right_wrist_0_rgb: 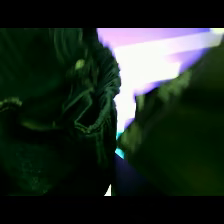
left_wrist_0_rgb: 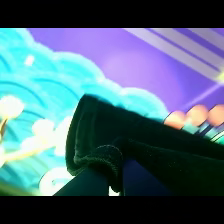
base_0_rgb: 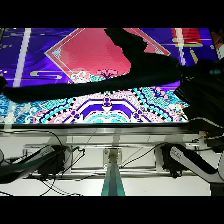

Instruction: Fold the clothes and pants, and hang the long-sleeved shirts on hangers.

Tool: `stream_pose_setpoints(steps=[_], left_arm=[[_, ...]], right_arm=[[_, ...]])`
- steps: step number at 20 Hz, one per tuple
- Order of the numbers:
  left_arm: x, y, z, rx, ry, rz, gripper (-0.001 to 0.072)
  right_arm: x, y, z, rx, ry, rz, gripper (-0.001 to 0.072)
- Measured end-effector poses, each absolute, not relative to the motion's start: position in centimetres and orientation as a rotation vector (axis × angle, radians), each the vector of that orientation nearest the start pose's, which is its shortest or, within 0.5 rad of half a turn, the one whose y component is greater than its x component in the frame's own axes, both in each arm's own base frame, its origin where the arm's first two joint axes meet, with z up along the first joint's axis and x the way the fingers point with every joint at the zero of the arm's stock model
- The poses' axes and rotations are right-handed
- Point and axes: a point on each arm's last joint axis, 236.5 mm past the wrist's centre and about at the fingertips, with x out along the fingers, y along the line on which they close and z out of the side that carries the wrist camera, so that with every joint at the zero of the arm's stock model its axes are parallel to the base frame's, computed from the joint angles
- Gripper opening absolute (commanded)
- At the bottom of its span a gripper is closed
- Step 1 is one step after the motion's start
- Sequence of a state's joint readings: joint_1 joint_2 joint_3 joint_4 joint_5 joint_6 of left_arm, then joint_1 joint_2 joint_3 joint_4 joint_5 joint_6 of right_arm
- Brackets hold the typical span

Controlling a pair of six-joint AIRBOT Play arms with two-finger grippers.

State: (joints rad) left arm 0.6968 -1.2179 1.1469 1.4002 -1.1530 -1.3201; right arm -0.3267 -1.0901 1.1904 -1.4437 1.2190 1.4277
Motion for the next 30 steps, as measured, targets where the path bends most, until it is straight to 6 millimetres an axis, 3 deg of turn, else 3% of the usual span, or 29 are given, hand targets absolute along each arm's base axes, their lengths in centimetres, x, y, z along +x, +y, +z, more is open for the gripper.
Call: stream_pose_setpoints(steps=[3, 6, 10, 14, 18, 19, 20, 21, 22, 27, 29, 30], left_arm=[[27.0, 21.7, -1.1, -0.289, 1.377, 0.367, 0.0028], [23.4, 22.1, -3.3, -0.213, 1.564, 0.342, 0.0028], [20.4, 23.2, -4.5, -0.128, 1.718, 0.340, 0.0029], [18.6, 24.9, -5.1, -0.042, 1.814, 0.364, 0.0029], [18.3, 26.3, -6.0, 0.017, 1.844, 0.377, 0.0031], [18.4, 26.5, -6.3, 0.023, 1.846, 0.376, 0.0043], [18.5, 26.5, -6.5, 0.025, 1.846, 0.372, 0.0209], [18.6, 26.6, -6.8, 0.026, 1.845, 0.369, 0.0485], [18.8, 26.7, -7.0, 0.027, 1.841, 0.367, 0.0576], [19.4, 26.3, -7.3, -0.028, 1.822, 0.424, 0.0576], [20.2, 26.2, -7.0, -0.046, 1.797, 0.461, 0.0548], [20.8, 26.1, -6.6, -0.045, 1.781, 0.475, 0.0499]], right_arm=[[29.5, -7.0, 4.3, 0.186, 1.240, -0.107, 0.0016], [24.6, -5.3, 1.1, 0.210, 1.369, -0.084, 0.0016], [20.4, -4.0, -0.6, 0.229, 1.507, -0.058, 0.0016], [17.9, -3.2, -1.0, 0.235, 1.602, -0.028, 0.0016], [17.0, -2.8, -1.0, 0.238, 1.638, -0.013, 0.0017], [16.9, -2.8, -1.0, 0.240, 1.642, -0.011, 0.0064], [16.8, -2.7, -1.0, 0.241, 1.645, -0.009, 0.0257], [16.8, -2.7, -1.0, 0.239, 1.646, -0.008, 0.0489], [16.9, -2.8, -1.1, 0.238, 1.641, -0.010, 0.0582], [19.5, -3.0, -1.1, 0.232, 1.530, -0.005, 0.0580], [22.1, -2.7, -0.5, 0.217, 1.426, 0.035, 0.0580], [23.8, -2.3, 0.1, 0.212, 1.362, 0.061, 0.0580]])
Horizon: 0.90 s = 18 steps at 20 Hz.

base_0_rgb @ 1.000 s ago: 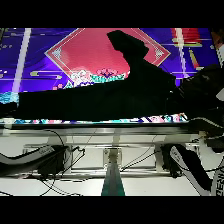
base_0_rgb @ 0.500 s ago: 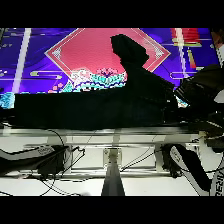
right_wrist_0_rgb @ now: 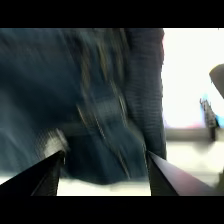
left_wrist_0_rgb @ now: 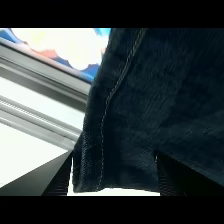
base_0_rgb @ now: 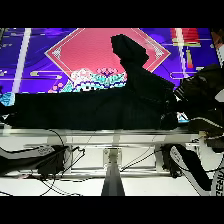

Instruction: Fold the clothes and pants, and hang the long-sleeved shirts on hangers.

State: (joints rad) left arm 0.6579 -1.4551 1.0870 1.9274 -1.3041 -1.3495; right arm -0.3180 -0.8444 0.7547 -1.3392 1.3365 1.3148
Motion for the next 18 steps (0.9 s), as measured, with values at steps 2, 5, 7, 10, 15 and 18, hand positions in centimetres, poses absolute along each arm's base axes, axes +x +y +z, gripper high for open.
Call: stream_pose_setpoints(steps=[2, 5, 7, 10, 15, 18], left_arm=[[22.2, 25.9, -5.5, -0.031, 1.752, 0.490, 0.0480], [25.6, 25.7, -2.9, 0.007, 1.670, 0.510, 0.0480], [28.0, 24.7, -1.3, 0.026, 1.611, 0.495, 0.0480], [31.0, 22.0, -0.1, 0.043, 1.558, 0.434, 0.0480], [33.9, 17.1, 0.1, 0.055, 1.524, 0.312, 0.0480], [34.8, 15.5, -0.1, 0.064, 1.518, 0.271, 0.0480]], right_arm=[[27.6, -1.4, 1.7, 0.191, 1.244, 0.105, 0.0580], [34.0, 1.2, 4.2, 0.128, 1.094, 0.190, 0.0556], [38.2, 4.0, 5.1, 0.084, 1.030, 0.258, 0.0557], [43.7, 9.8, 4.4, 0.024, 1.002, 0.372, 0.0558], [51.8, 18.1, 1.3, -0.075, 0.915, 0.470, 0.0560], [55.2, 20.2, -1.2, -0.141, 0.870, 0.481, 0.0558]])
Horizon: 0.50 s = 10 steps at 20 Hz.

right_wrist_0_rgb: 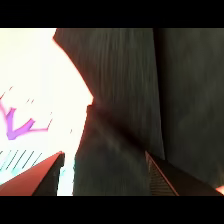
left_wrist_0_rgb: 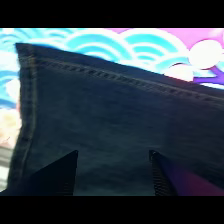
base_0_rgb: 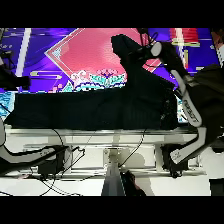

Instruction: Fold the clothes and pants, and hang the long-sleeved shirts on hangers.

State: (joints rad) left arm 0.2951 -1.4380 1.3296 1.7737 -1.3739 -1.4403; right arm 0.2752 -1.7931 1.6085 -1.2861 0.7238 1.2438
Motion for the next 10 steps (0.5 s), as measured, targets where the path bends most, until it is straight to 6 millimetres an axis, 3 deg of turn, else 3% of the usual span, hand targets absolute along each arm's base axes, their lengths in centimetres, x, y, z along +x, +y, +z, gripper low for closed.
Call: stream_pose_setpoints(steps=[4, 6, 8, 10], left_arm=[[35.2, 14.6, -0.6, 0.071, 1.523, 0.248, 0.0480], [35.4, 14.4, -0.9, 0.068, 1.529, 0.239, 0.0480], [35.5, 14.1, -1.3, 0.061, 1.535, 0.231, 0.0480], [35.6, 13.7, -1.6, 0.049, 1.538, 0.220, 0.0480]], right_arm=[[58.5, 20.7, -4.3, -0.189, 0.834, 0.466, 0.0546], [59.7, 20.5, -5.4, -0.216, 0.821, 0.455, 0.0363], [60.5, 20.1, -6.4, -0.244, 0.821, 0.445, 0.0022], [61.1, 19.8, -6.6, -0.262, 0.810, 0.439, 0.0017]])
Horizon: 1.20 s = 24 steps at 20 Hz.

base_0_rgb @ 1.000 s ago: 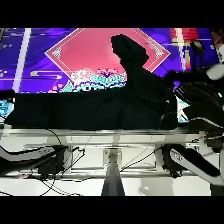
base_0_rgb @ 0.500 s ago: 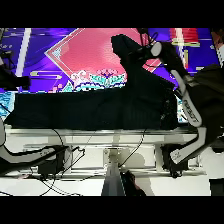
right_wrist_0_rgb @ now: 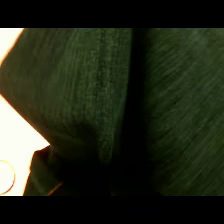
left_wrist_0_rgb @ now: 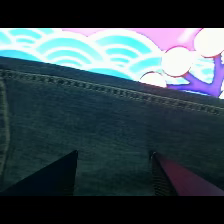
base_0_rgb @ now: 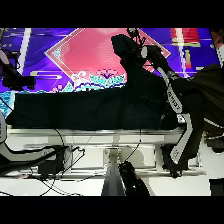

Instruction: Fold the clothes and pants, and hang the long-sleeved shirts on hangers.

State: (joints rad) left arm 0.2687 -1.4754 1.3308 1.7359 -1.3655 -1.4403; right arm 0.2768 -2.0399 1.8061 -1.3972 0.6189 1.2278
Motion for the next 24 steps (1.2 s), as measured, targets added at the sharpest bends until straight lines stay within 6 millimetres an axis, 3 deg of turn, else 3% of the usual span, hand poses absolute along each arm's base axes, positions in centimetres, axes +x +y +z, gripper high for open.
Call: stream_pose_setpoints(steps=[2, 4, 9, 12, 16, 19, 21, 24], left_arm=[[35.7, 13.6, -1.8, 0.042, 1.536, 0.214, 0.0480], [35.7, 13.5, -1.8, 0.037, 1.537, 0.210, 0.0480], [36.1, 12.4, -1.5, -0.004, 1.518, 0.182, 0.0481], [36.6, 10.4, -0.7, -0.078, 1.478, 0.131, 0.0480], [37.6, 7.0, 1.1, -0.198, 1.407, 0.034, 0.0480], [38.6, 3.5, 2.6, -0.295, 1.343, -0.093, 0.0399], [39.2, 1.4, 3.5, -0.356, 1.307, -0.171, 0.0399], [39.6, -2.2, 4.3, -0.421, 1.277, -0.283, 0.0419]], right_arm=[[61.5, 19.7, -6.0, -0.276, 0.798, 0.437, 0.0017], [61.7, 20.0, -4.0, -0.280, 0.778, 0.442, 0.0017], [59.0, 21.8, 3.9, -0.279, 0.752, 0.508, 0.0016], [54.3, 25.0, 8.9, -0.277, 0.760, 0.658, 0.0016], [44.4, 29.9, 14.4, -0.306, 0.787, 0.996, 0.0016], [38.0, 31.2, 18.0, -0.351, 0.773, 1.207, 0.0016], [36.7, 30.3, 18.8, -0.378, 0.775, 1.238, 0.0016], [37.8, 27.0, 17.6, -0.390, 0.848, 1.140, 0.0017]])
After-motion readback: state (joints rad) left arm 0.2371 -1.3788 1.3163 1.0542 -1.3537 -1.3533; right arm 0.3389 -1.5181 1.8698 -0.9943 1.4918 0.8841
